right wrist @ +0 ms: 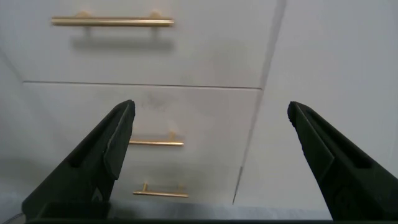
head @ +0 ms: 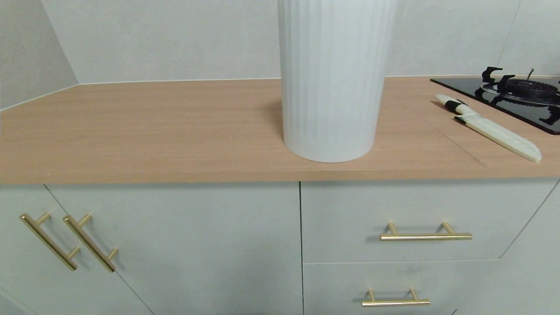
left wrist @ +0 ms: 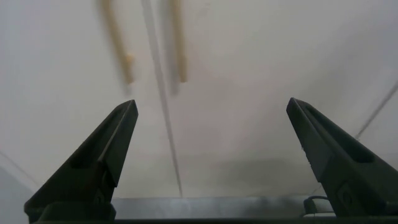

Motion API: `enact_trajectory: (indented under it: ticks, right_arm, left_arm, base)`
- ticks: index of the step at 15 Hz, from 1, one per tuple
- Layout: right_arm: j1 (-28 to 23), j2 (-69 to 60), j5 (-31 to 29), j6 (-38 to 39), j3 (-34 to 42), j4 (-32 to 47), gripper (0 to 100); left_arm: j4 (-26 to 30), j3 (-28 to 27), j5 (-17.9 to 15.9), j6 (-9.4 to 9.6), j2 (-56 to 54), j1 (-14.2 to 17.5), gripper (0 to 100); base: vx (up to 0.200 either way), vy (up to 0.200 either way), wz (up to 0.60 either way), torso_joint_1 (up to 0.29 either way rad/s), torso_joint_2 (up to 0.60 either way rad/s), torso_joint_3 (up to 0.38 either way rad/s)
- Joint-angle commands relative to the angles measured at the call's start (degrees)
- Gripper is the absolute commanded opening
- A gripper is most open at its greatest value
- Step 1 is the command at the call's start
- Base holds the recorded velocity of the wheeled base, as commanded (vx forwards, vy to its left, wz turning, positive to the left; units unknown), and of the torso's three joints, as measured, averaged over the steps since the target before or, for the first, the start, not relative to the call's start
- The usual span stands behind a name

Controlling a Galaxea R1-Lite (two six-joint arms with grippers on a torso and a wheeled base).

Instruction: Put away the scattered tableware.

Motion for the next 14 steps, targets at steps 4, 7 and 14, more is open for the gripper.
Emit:
enact_trajectory:
  ticks: [4,7,14]
  right_arm:
    - [0.0,0.1,0.0,0.0,0.0,0.0,100]
    - [0.0,0.1,0.0,0.0,0.0,0.0,100]
    - [0.0,0.1,0.0,-0.1,0.0,0.0,100]
  left_arm:
    - [0.0,0.0,0.0,-0.09,0.0,0.0,100]
    - [0.0,0.0,0.0,-0.09,0.0,0.0,100]
    - [0.0,0.0,0.0,-0.18,0.0,0.0,100]
  base:
    - [0.0,-0.05,0.0,0.002,0.0,0.001]
    - [0.0,0.0,0.0,0.0,0.0,0.0]
    - [0.0,0.0,0.0,0.0,0.0,0.0]
